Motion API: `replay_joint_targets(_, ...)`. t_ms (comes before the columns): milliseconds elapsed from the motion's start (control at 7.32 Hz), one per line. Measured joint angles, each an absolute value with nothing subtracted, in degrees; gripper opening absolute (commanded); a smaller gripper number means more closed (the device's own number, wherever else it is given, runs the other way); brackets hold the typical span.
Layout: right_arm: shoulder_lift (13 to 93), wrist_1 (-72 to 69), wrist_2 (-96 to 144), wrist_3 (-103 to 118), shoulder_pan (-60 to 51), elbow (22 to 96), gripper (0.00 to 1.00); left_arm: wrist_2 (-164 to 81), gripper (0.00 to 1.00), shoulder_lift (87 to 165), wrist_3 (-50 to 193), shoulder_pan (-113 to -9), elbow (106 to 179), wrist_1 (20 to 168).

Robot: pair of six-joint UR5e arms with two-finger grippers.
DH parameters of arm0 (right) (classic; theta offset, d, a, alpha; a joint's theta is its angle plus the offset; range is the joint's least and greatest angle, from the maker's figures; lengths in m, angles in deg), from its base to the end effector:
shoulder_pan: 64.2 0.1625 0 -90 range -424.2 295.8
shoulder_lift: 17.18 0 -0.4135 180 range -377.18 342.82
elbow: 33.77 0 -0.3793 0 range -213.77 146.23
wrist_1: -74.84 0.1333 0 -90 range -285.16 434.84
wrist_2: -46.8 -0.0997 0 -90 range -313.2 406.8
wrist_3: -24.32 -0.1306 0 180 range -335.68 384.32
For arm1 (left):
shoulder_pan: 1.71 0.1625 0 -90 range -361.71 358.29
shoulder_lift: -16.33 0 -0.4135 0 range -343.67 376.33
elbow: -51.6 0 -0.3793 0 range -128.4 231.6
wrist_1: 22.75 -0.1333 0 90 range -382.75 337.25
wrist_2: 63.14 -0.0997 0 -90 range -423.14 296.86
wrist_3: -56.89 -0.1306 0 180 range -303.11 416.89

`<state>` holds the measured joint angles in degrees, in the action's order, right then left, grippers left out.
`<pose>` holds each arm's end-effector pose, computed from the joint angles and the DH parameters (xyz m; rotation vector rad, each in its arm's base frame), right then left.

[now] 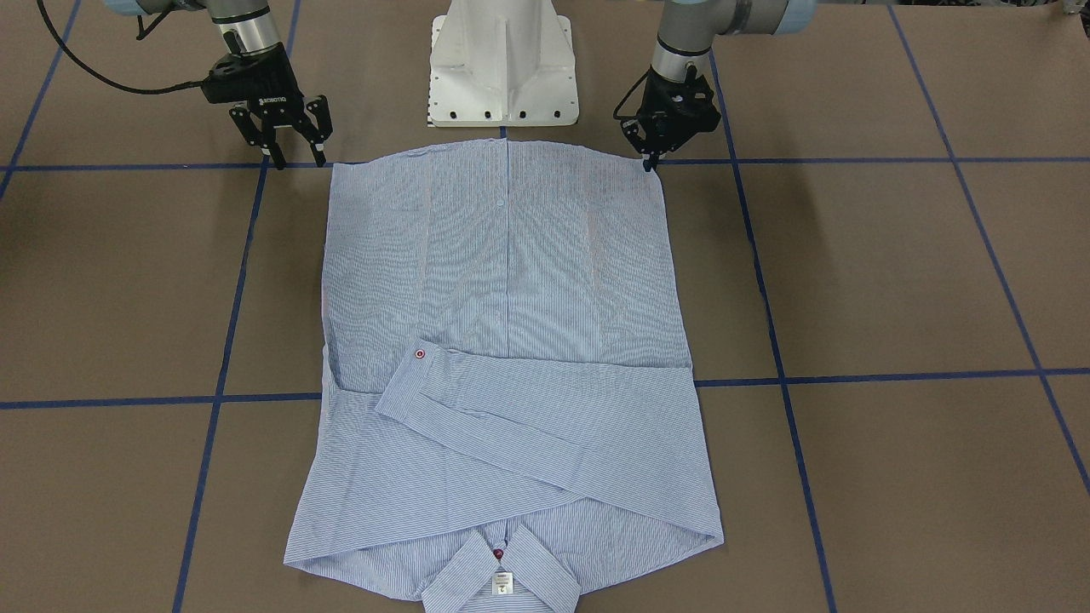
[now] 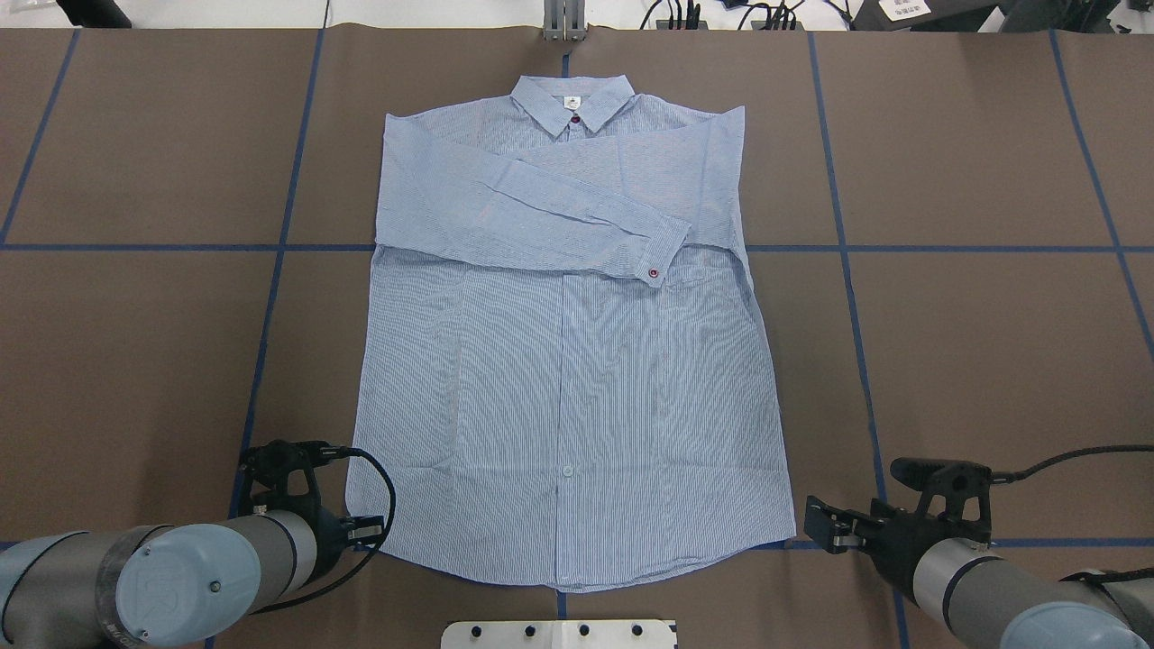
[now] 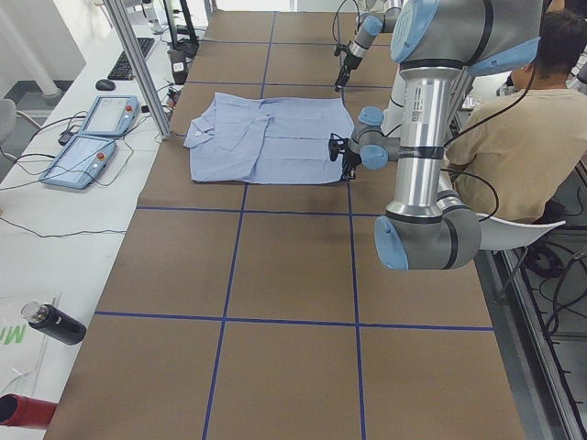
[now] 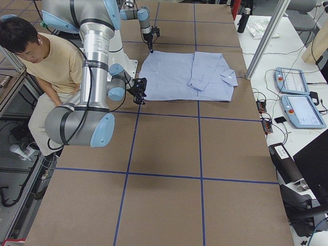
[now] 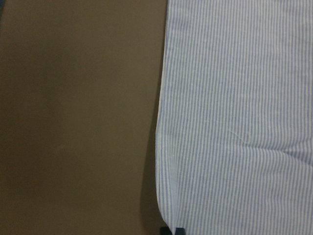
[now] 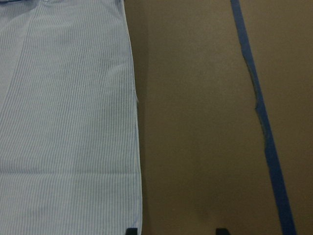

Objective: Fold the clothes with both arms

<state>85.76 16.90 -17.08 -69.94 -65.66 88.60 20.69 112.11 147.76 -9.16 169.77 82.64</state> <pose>-0.4237 -0.1801 0.4343 0.3804 -0.9036 0.2496 0.4963 -0.2135 0.3710 0.1504 0.8543 -0.1824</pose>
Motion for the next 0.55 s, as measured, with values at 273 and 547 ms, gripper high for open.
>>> replay_joint_targets(273, 82.41, 16.81, -16.92, -71.67, -66.28, 86.58, 0.54, 19.72, 0.00, 112.19, 147.77, -9.13, 169.80, 82.64)
replay_joint_targets(547, 81.39, 16.77, -16.83, -72.41, -66.76, 85.76, 0.54, 19.24, 0.00, 112.20, 147.77, -9.17, 169.94, 82.61)
